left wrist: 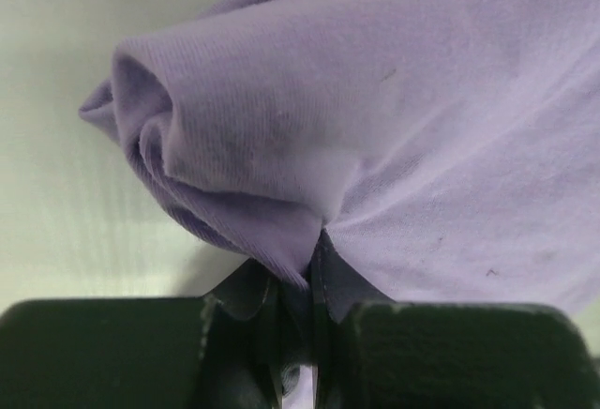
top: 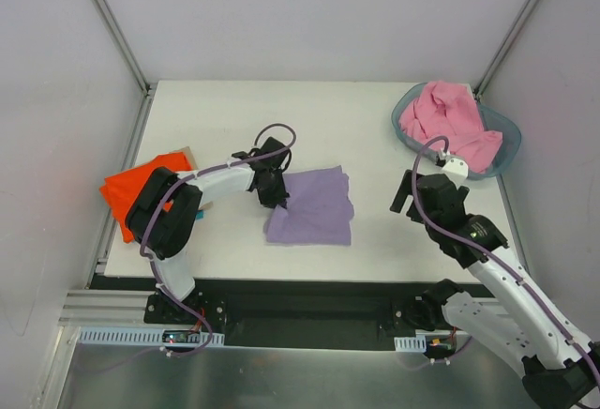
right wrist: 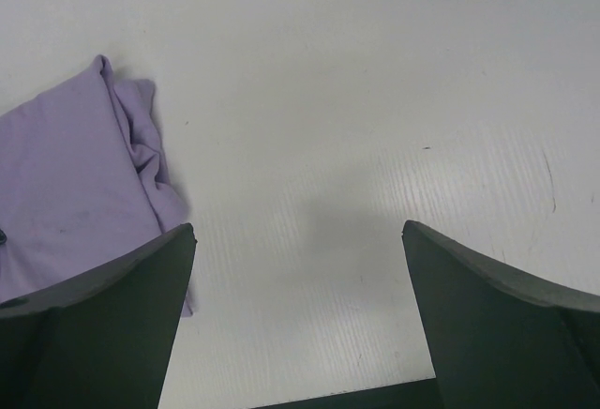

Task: Fold and stack the t-shirts
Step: Put the neatly folded tshirt into the corner of the board with the left arm

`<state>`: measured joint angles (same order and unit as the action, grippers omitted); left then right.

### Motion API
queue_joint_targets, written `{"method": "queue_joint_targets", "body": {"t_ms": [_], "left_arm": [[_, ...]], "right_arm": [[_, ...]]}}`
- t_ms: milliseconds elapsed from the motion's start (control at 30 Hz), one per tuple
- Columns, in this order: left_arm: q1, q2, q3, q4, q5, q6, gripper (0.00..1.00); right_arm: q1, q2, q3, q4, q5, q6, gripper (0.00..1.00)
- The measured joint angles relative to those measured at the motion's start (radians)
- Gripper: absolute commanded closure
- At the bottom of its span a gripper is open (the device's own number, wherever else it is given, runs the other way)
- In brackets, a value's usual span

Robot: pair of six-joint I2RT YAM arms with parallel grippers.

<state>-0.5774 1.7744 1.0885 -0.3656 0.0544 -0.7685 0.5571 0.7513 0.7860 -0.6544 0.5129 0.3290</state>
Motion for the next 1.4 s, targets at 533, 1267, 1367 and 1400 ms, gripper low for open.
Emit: {"method": "queue_joint_targets", "body": {"t_ms": [533,1267,1367,1400], "left_arm": [[0.084,0.000,0.175,-0.556,-0.644,0.127,1.00],[0.248,-0.010,0.541,-0.940,-0.982,0.091,1.00],[0.258,-0.010,0.583,-0.940,-0.982,0.127,1.00],[0.263,-0.010,0.596,-0.941,-0.982,0.140,1.00]], "right_arm": [[-0.020,0.035,-0.082,0.030,0.068,-0.067,0.03],[-0.060,0.202,-0.095,0.108,0.031,-0.114,0.03],[-0.064,0.208,-0.096,0.109,0.029,-0.114,0.03],[-0.065,0.208,-0.096,0.109,0.029,-0.114,0.03]]}}
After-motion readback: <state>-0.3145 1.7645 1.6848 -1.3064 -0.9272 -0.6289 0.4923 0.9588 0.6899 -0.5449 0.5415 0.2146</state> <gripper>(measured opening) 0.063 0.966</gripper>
